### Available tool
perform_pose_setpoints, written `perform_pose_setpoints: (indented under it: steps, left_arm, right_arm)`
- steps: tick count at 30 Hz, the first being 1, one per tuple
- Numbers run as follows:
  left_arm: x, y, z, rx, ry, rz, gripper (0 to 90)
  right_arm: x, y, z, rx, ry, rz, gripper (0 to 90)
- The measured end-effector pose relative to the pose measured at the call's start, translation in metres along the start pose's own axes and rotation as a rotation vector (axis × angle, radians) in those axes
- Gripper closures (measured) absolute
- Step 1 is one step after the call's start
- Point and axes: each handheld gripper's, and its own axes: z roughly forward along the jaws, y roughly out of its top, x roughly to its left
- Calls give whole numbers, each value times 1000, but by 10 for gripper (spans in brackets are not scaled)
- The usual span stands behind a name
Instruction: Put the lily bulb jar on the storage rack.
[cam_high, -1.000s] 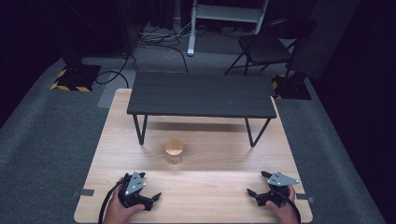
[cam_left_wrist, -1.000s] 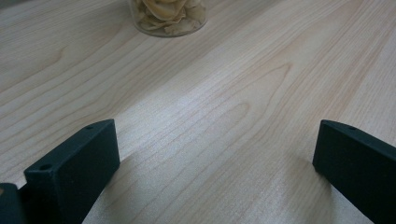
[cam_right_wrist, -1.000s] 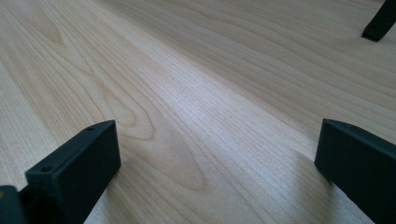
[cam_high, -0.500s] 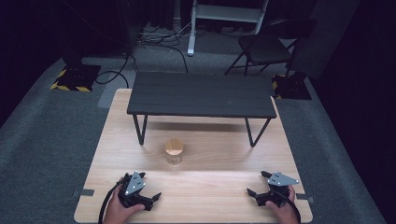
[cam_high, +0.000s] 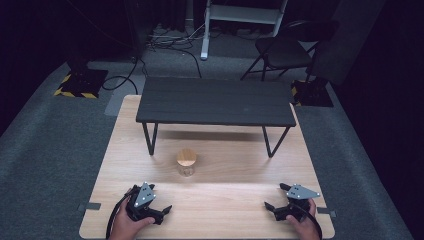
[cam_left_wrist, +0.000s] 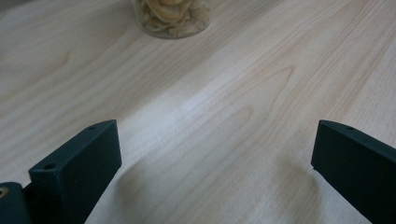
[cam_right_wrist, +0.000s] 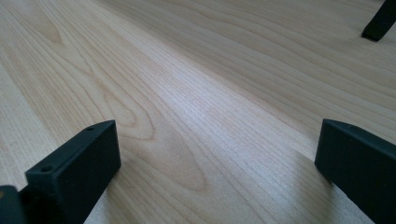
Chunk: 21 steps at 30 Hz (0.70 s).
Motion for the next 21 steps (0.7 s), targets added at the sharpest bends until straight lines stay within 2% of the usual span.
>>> perform_pose_setpoints:
  steps: [6,9,13,17,21]
  left_arm:
    - [5,30,6,-19,1,12,16]
    - [14,43,18,-8,-25,-17,15]
    - [19,58,30,12,-37,-12,16]
    - [27,69,38,9,-57,-39,16]
    - [30,82,43,10,-63,2,16]
  right_arm:
    - [0,0,0,0,4,-2,0]
    - [0,0,0,-1,5,-4,0]
    - [-1,0,0,-1,7,-5,0]
    - [-1,-1,-1,0,11,-7,0]
    - [-1,-1,-1,0,12,-7,0]
